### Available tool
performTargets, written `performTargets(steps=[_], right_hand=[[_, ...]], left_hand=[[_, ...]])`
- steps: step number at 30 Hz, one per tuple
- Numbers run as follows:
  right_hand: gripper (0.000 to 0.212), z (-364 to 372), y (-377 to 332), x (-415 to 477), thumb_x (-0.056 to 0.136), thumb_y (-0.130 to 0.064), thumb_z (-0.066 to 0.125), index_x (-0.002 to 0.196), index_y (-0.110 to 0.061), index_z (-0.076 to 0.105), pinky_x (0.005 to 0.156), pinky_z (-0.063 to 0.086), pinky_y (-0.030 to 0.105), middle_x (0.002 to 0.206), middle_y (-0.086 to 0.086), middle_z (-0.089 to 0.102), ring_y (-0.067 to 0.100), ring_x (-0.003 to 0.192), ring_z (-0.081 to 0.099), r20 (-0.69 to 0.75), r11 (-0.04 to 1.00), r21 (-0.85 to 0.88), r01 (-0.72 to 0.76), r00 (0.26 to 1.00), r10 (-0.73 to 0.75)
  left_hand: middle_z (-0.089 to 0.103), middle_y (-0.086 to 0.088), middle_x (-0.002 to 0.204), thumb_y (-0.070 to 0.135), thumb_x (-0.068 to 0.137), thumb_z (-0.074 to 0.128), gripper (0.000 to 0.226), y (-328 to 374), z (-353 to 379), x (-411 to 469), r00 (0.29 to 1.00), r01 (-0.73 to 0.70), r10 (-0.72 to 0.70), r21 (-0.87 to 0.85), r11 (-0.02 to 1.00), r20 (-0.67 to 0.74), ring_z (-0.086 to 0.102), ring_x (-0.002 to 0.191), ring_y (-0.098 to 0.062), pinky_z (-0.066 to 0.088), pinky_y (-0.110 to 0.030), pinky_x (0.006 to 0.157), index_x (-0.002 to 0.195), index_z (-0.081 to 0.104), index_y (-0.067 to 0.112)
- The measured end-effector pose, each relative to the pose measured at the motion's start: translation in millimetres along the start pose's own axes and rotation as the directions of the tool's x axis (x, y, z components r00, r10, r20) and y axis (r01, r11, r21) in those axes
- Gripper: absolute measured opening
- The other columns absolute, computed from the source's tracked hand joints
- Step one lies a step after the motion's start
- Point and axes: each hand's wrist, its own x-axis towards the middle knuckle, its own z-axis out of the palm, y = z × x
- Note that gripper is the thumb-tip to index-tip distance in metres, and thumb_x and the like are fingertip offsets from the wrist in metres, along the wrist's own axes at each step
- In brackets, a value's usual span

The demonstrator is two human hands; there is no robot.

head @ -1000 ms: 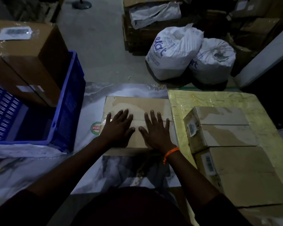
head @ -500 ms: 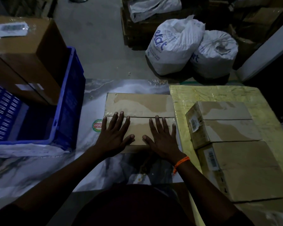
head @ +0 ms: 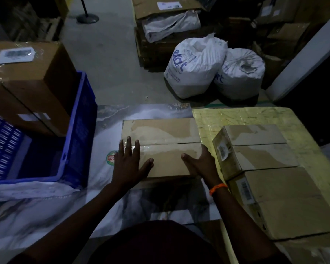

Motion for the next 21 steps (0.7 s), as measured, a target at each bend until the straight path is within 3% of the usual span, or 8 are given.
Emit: performTargets(steps=[2,4,6,9,13,17,21], right_hand=[[0.109,-9,-2,7,0.065,-0.061,0.091,0.152,-0.016,0.043,0.106,0.045,0.031,0.148,0.009,0.056,0.029,0.132,0.056,0.011,1.000,-0.014,-0.001,1.000,0.001],[0.118,-22,13,27,0.047,-0.083,0.084,0.143,-0.023,0.051,0.101,0.055,0.045,0.135,0.004,0.066,0.024,0.120,0.065,0.019,0.999,-0.034,0.031,0.999,-0.030],[0.106,-49,-8,30,0.051,-0.075,0.089,0.137,-0.023,0.054,0.095,0.056,0.041,0.128,0.001,0.069,0.022,0.114,0.066,0.030,0.987,-0.135,0.090,0.996,-0.087],[0.086,-79,-57,26,0.068,-0.040,0.094,0.140,-0.019,0.052,0.090,0.044,0.028,0.133,0.003,0.065,0.024,0.120,0.060,0.065,0.939,-0.272,0.213,0.977,-0.203],[0.095,-70,-104,23,0.068,-0.037,0.094,0.148,-0.019,0.047,0.095,0.046,0.034,0.140,0.007,0.062,0.030,0.126,0.059,0.107,0.823,-0.381,0.422,0.904,-0.414],[0.110,-43,-130,5,0.075,-0.039,0.089,0.162,-0.014,0.027,0.112,0.038,0.040,0.162,0.010,0.040,0.031,0.144,0.043,0.210,0.687,-0.448,0.572,0.814,-0.541],[0.110,-19,-144,-12,0.076,-0.032,0.089,0.163,-0.012,0.024,0.118,0.035,0.050,0.167,0.012,0.031,0.033,0.151,0.035,0.393,0.425,-0.475,0.770,0.618,-0.680]], left_hand=[[0.009,-0.021,0.169,0.081,0.088,0.036,0.102,8,4,3,0.999,-0.032,0.031,-0.054,0.998,-0.019,0.003,0.156,-0.043,0.024,-0.066,0.119,0.160,0.025,0.010],[0.009,-0.020,0.169,0.078,0.087,0.041,0.100,21,8,2,0.997,-0.057,0.050,-0.145,0.988,-0.052,0.003,0.155,-0.043,0.024,-0.067,0.118,0.160,0.025,0.012],[-0.004,-0.010,0.171,0.082,0.087,0.033,0.099,38,13,-1,0.998,-0.052,0.043,-0.220,0.974,-0.043,-0.008,0.156,-0.035,0.014,-0.067,0.118,0.163,0.017,0.020],[-0.021,-0.001,0.169,0.083,0.089,0.017,0.094,50,25,-5,0.999,-0.037,0.036,-0.234,0.972,-0.010,-0.022,0.154,-0.024,0.003,-0.064,0.120,0.164,0.000,0.028],[-0.029,0.000,0.167,0.086,0.088,0.000,0.094,34,30,-9,1.000,0.008,-0.007,-0.199,0.980,0.004,-0.025,0.154,-0.020,-0.007,-0.063,0.121,0.161,-0.015,0.030],[-0.033,0.001,0.165,0.093,0.082,0.009,0.105,9,6,-15,1.000,-0.006,0.001,-0.180,0.984,-0.028,-0.026,0.153,-0.017,-0.005,-0.061,0.120,0.159,-0.021,0.028],[-0.015,-0.007,0.171,0.080,0.090,0.041,0.109,-15,-44,-14,0.970,-0.145,0.079,-0.284,0.948,-0.231,-0.012,0.158,-0.023,0.007,-0.052,0.127,0.163,-0.006,0.014]])
